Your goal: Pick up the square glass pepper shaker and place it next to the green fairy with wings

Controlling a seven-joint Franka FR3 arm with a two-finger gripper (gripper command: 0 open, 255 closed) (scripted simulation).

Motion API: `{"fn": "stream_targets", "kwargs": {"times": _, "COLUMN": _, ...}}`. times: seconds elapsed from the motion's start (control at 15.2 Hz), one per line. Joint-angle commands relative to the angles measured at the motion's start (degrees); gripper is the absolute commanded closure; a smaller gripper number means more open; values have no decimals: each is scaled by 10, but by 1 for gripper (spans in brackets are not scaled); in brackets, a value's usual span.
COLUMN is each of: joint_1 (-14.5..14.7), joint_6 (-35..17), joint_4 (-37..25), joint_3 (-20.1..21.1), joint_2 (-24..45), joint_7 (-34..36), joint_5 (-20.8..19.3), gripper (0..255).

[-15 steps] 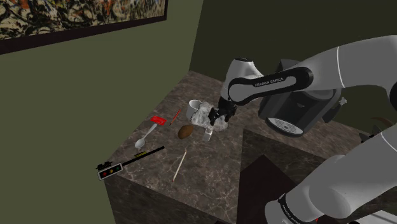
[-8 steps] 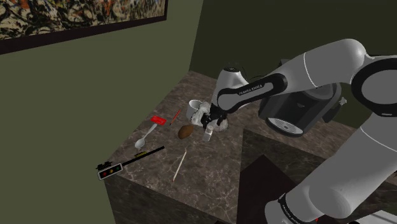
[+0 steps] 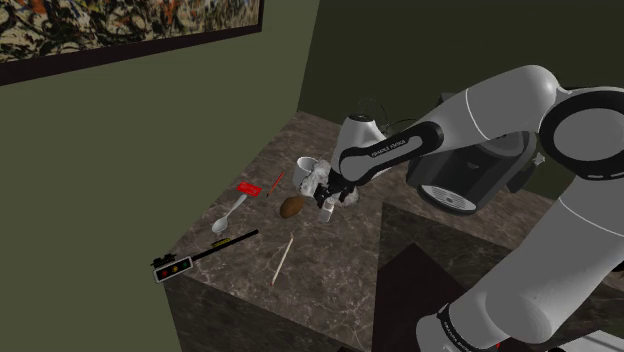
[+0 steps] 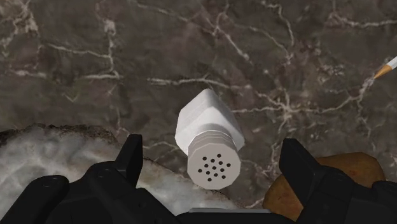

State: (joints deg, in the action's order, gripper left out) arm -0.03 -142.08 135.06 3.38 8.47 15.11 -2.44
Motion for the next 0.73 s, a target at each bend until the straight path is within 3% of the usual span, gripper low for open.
{"fn": "stream_targets", "kwargs": {"times": 0.0, "joint_1": 0, "joint_6": -1, "joint_4": 0, "joint_3": 0, "joint_2": 0, "joint_7": 0, "joint_5": 0, "gripper": 0}}
{"fn": "stream_targets", "kwargs": {"times": 0.2, "joint_1": 0, "joint_6": 0, "joint_4": 0, "joint_3": 0, "joint_2": 0, "joint_7": 0, "joint_5": 0, "gripper": 0}}
{"fn": "stream_targets", "kwargs": {"times": 0.26, "joint_1": 0, "joint_6": 0, "joint_4": 0, "joint_3": 0, "joint_2": 0, "joint_7": 0, "joint_5": 0, "gripper": 255}}
{"fn": "stream_targets", "kwargs": {"times": 0.66, "joint_1": 0, "joint_6": 0, "joint_4": 0, "joint_3": 0, "joint_2": 0, "joint_7": 0, "joint_5": 0, "gripper": 255}}
